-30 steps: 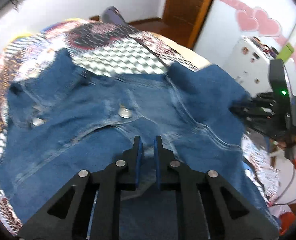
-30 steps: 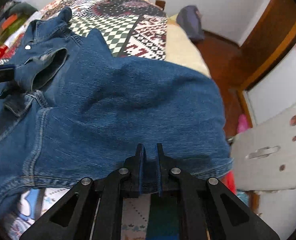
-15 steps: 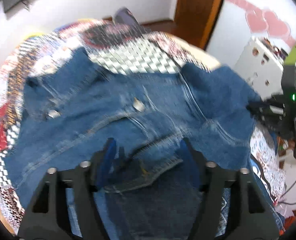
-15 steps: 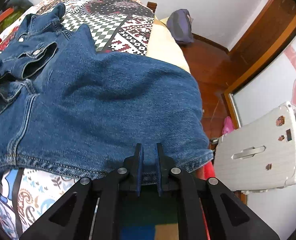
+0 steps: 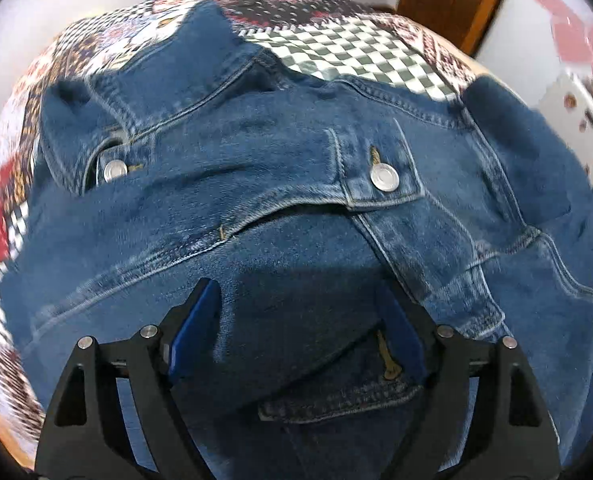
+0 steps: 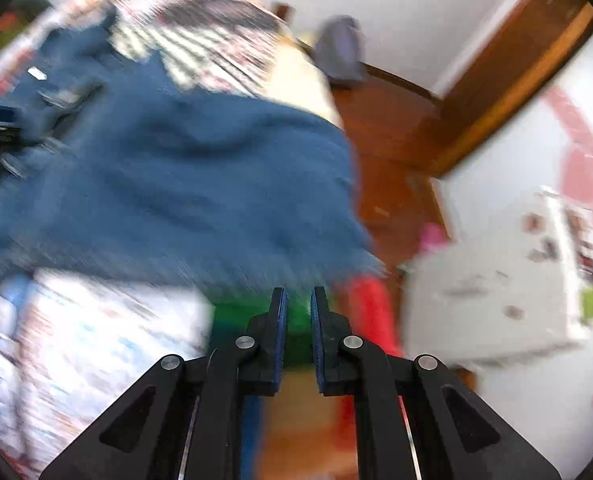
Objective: Fold large clothes
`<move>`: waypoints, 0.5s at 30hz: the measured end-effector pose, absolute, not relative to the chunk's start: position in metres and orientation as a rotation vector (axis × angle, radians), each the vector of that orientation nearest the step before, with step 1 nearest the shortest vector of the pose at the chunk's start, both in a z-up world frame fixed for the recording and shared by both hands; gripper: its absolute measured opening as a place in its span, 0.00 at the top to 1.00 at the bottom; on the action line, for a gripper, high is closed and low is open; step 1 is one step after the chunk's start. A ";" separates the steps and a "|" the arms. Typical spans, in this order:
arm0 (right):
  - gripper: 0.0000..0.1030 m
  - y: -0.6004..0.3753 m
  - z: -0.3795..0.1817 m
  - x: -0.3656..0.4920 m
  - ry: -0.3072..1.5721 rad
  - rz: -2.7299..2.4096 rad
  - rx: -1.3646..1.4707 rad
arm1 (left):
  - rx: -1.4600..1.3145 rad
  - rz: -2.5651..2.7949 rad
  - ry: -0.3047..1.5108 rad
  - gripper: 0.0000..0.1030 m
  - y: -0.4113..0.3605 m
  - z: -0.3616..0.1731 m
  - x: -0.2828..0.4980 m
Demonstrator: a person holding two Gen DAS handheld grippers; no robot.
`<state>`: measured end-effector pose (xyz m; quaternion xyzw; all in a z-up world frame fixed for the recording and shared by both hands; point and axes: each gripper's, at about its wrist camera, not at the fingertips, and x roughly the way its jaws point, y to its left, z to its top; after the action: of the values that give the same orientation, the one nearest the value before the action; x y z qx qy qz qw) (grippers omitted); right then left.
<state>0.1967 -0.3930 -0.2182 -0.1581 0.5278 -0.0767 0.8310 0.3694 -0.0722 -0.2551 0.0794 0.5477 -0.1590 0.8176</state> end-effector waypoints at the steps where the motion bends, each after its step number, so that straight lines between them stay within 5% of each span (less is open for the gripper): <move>1: 0.93 -0.400 -0.217 0.191 1.113 -0.144 -0.298 | 0.156 -0.346 1.168 0.21 -0.070 -0.255 0.369; 9: 0.93 -0.459 -0.182 0.195 1.072 -0.073 0.218 | 0.160 -0.343 1.159 0.21 -0.068 -0.254 0.367; 15: 0.93 -0.453 -0.216 0.241 1.168 -0.099 0.143 | 0.133 -0.345 1.153 0.20 -0.067 -0.254 0.366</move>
<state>0.2407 -0.4532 -0.2162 0.0675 0.5504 -0.0468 0.8308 0.3656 -0.0667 -0.2538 0.0626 0.5421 -0.1623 0.8221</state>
